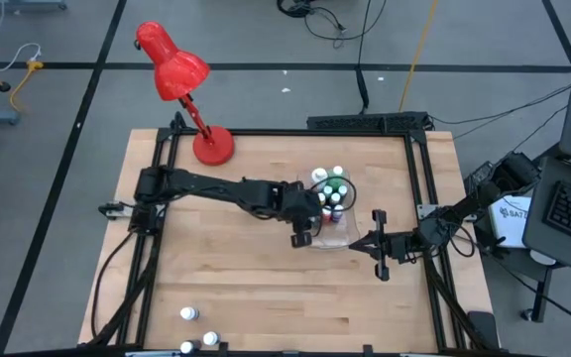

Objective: Pick & Place Paint Supplies
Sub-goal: Put the small green paint bottle into the transparent bin, then put the small white paint bottle into the transparent bin

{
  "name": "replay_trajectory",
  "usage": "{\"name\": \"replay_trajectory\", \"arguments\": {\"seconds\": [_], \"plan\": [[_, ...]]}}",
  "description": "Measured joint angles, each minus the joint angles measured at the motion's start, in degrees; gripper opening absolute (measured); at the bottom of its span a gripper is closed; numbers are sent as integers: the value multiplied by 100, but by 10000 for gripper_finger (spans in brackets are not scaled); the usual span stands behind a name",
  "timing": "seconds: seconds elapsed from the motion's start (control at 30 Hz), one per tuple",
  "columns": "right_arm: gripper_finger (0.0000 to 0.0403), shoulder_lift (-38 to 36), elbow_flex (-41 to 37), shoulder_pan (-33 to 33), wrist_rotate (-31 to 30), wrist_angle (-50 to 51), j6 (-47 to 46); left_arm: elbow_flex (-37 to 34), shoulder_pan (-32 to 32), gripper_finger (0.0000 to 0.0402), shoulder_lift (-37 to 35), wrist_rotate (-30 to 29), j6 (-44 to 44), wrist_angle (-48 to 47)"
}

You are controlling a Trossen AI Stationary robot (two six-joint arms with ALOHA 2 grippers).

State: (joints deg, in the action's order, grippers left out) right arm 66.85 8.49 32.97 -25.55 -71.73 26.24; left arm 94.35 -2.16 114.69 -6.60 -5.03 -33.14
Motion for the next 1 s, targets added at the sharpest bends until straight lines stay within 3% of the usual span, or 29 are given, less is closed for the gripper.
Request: {"name": "replay_trajectory", "arguments": {"seconds": [0.7, 0.8, 1.0], "plan": [[4, 0, 0, 0, 3, -23, 0, 15, 69, 116, 381, -100, 48, 188], [4, 0, 0, 0, 3, -23, 0, 11, 56, 135, 378, -93, 87, 207], [4, 0, -2, 0, 5, -23, 0, 62, 11, 209, 363, -69, 85, 248]]}}
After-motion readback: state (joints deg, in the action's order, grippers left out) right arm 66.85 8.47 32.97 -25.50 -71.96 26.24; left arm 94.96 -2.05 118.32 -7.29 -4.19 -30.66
